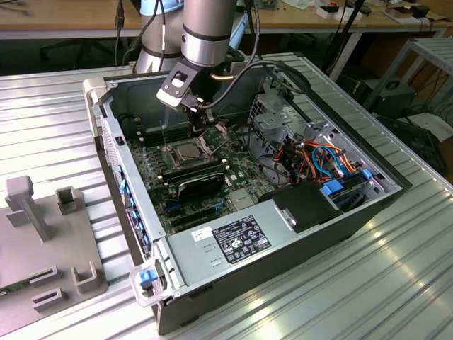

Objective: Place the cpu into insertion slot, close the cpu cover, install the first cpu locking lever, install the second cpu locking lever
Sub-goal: 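Close the cpu cover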

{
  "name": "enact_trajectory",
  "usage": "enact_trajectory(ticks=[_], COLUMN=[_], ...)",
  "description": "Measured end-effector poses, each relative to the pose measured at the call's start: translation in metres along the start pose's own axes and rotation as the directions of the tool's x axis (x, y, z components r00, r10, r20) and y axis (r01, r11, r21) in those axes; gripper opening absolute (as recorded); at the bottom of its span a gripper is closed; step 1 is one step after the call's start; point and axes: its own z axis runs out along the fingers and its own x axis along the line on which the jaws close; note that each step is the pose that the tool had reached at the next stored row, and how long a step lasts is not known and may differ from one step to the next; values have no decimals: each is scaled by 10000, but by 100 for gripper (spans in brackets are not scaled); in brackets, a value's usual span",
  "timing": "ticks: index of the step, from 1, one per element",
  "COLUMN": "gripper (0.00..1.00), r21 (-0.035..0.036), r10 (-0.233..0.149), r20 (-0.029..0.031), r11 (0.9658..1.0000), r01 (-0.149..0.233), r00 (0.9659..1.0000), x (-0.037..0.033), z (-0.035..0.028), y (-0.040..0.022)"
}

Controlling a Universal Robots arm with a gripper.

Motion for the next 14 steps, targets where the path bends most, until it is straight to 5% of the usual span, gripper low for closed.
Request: enact_trajectory(ticks=[14], gripper=[11], r21=[2], r10=[-1], r20=[2], r11=[10000], r01=[1], r00=[10000], x=[-1], z=[-14], y=[26])
